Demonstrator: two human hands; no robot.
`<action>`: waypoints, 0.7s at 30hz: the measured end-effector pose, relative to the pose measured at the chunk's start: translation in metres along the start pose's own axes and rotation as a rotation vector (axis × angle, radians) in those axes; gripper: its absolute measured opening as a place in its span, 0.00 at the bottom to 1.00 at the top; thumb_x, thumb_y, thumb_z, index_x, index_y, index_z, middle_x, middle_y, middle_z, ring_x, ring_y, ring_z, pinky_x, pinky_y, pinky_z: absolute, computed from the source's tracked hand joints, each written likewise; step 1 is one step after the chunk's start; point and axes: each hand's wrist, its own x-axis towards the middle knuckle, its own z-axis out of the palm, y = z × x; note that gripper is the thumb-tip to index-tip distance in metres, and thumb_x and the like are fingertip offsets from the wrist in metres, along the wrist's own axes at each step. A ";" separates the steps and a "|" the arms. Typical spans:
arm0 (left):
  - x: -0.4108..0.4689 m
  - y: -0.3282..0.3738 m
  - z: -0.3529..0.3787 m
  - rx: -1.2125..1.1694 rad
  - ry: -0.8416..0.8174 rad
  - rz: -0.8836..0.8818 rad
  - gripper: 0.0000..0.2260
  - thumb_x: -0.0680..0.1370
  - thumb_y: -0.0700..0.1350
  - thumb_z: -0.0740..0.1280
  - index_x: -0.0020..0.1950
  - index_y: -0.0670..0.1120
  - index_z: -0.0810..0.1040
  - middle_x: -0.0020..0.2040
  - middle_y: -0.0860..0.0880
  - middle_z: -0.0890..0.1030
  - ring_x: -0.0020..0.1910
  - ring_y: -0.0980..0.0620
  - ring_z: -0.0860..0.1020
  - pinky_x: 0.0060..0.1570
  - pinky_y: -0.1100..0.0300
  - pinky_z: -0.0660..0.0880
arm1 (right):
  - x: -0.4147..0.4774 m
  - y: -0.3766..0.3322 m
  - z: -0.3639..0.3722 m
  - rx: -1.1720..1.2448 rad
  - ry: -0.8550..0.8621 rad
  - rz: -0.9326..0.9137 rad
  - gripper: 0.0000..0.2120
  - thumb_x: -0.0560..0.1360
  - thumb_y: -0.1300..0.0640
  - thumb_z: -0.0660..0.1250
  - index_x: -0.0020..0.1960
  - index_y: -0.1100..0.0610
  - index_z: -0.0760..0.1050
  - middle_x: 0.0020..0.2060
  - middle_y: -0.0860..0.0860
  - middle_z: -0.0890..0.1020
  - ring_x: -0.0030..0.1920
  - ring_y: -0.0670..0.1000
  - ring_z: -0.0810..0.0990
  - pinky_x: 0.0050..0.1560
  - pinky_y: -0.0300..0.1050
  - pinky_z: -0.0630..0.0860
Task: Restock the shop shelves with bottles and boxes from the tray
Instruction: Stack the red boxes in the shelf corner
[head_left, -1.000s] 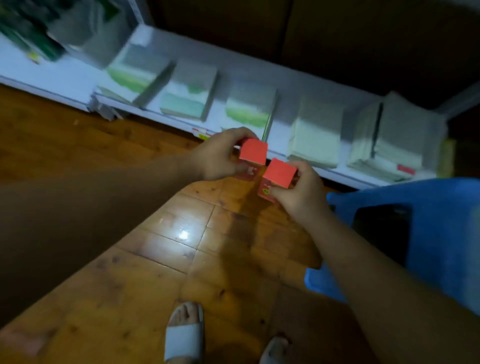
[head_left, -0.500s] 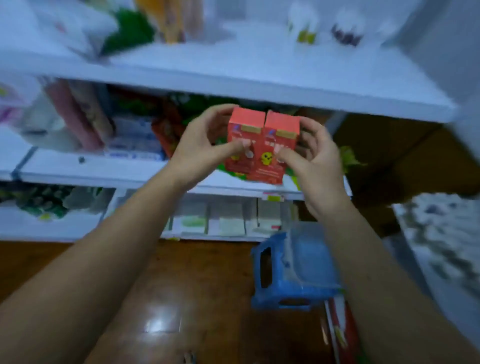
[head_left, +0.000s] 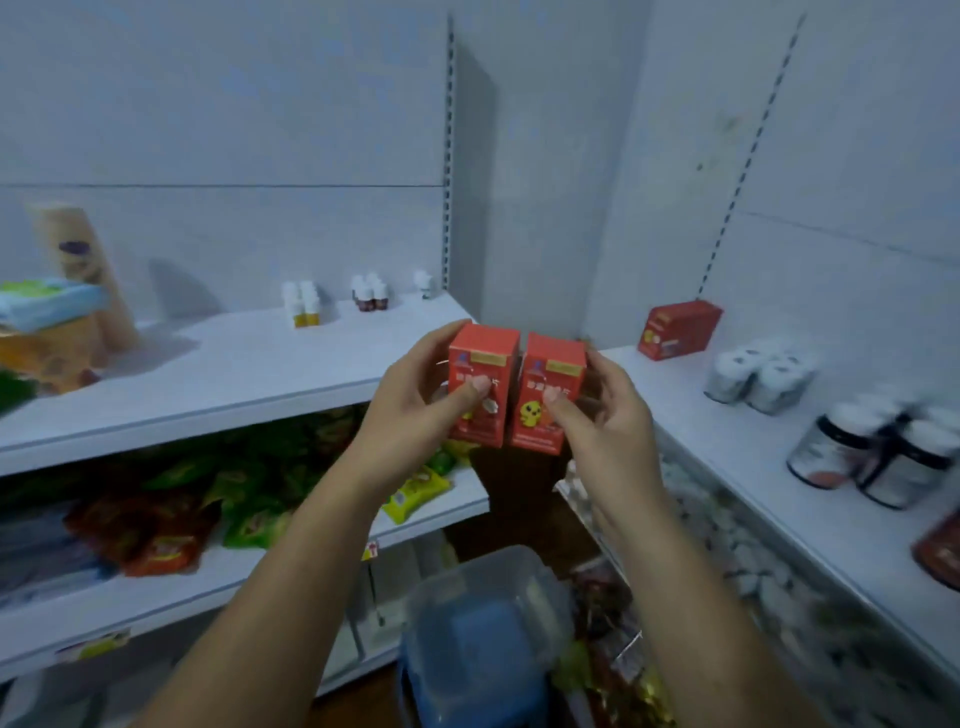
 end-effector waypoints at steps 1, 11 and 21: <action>0.003 0.001 0.021 -0.027 -0.016 0.001 0.24 0.81 0.45 0.72 0.77 0.52 0.72 0.63 0.53 0.84 0.64 0.54 0.82 0.64 0.48 0.81 | 0.002 -0.002 -0.019 -0.023 0.014 -0.003 0.23 0.78 0.55 0.75 0.71 0.44 0.75 0.60 0.44 0.84 0.62 0.45 0.83 0.61 0.55 0.82; 0.050 -0.032 0.165 -0.172 -0.147 -0.059 0.26 0.81 0.50 0.71 0.77 0.65 0.68 0.66 0.63 0.80 0.67 0.58 0.79 0.64 0.49 0.81 | 0.038 0.015 -0.127 -0.150 0.210 0.026 0.20 0.79 0.57 0.74 0.69 0.45 0.75 0.59 0.40 0.82 0.59 0.40 0.81 0.56 0.41 0.83; 0.154 -0.109 0.217 -0.117 -0.244 -0.075 0.35 0.76 0.47 0.78 0.78 0.61 0.66 0.68 0.62 0.77 0.66 0.61 0.79 0.60 0.56 0.81 | 0.137 0.088 -0.145 -0.158 0.340 0.111 0.22 0.80 0.60 0.70 0.72 0.47 0.72 0.64 0.44 0.79 0.62 0.39 0.78 0.59 0.38 0.80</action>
